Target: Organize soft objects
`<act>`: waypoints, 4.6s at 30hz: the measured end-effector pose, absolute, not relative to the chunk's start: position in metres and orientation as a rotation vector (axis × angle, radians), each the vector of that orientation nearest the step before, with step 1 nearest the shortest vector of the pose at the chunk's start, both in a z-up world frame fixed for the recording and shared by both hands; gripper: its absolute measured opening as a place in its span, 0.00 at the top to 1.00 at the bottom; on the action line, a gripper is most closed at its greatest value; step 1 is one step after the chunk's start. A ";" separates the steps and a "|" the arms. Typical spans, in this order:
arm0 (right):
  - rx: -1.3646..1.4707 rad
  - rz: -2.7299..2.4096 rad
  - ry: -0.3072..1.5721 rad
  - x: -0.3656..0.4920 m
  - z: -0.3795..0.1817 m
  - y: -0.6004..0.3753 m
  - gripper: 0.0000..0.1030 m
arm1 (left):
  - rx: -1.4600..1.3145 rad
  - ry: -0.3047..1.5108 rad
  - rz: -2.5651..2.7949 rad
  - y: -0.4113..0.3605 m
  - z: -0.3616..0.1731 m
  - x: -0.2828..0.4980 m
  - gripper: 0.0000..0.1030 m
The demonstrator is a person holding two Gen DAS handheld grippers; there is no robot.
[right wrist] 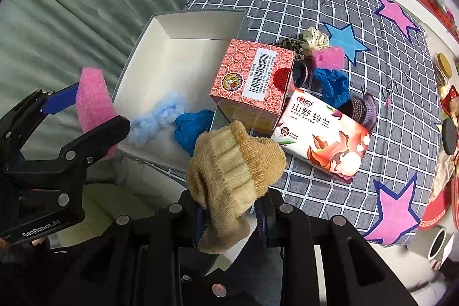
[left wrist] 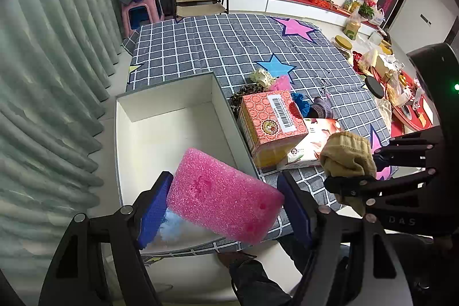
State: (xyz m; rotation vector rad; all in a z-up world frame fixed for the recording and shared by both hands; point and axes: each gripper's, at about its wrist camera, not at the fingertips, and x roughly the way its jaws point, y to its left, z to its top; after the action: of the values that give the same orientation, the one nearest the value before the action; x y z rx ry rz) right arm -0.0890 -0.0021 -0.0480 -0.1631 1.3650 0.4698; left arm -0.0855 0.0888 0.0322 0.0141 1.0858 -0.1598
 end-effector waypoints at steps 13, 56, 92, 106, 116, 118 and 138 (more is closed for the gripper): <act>-0.176 0.472 1.362 -0.091 -0.047 0.001 0.71 | -0.002 1.078 -0.149 0.097 0.031 -0.089 0.25; -0.204 0.616 1.343 -0.007 -0.038 0.090 0.71 | -0.150 1.149 0.125 0.159 -0.009 -0.033 0.25; -0.050 0.647 1.469 0.088 -0.078 0.106 0.20 | -0.362 1.251 0.179 0.180 -0.069 0.011 0.00; 0.062 0.204 1.436 0.114 -0.086 -0.084 0.20 | -0.357 1.257 -0.019 0.137 -0.028 0.065 0.00; 0.124 0.057 1.608 0.095 -0.178 -0.172 0.20 | -0.198 1.429 -0.095 0.047 -0.031 0.148 0.00; 0.107 0.094 1.613 0.097 -0.189 -0.169 0.20 | -0.191 1.474 -0.097 0.025 -0.041 0.169 0.00; 0.117 0.323 1.630 0.131 -0.216 -0.175 0.48 | -0.060 1.794 0.045 -0.057 -0.182 0.269 0.04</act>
State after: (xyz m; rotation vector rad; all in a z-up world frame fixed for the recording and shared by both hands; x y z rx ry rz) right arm 0.1306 -0.1748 -0.2161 0.1171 1.6300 0.3229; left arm 0.2686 -0.0574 -0.1822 -0.0599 1.7940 0.0446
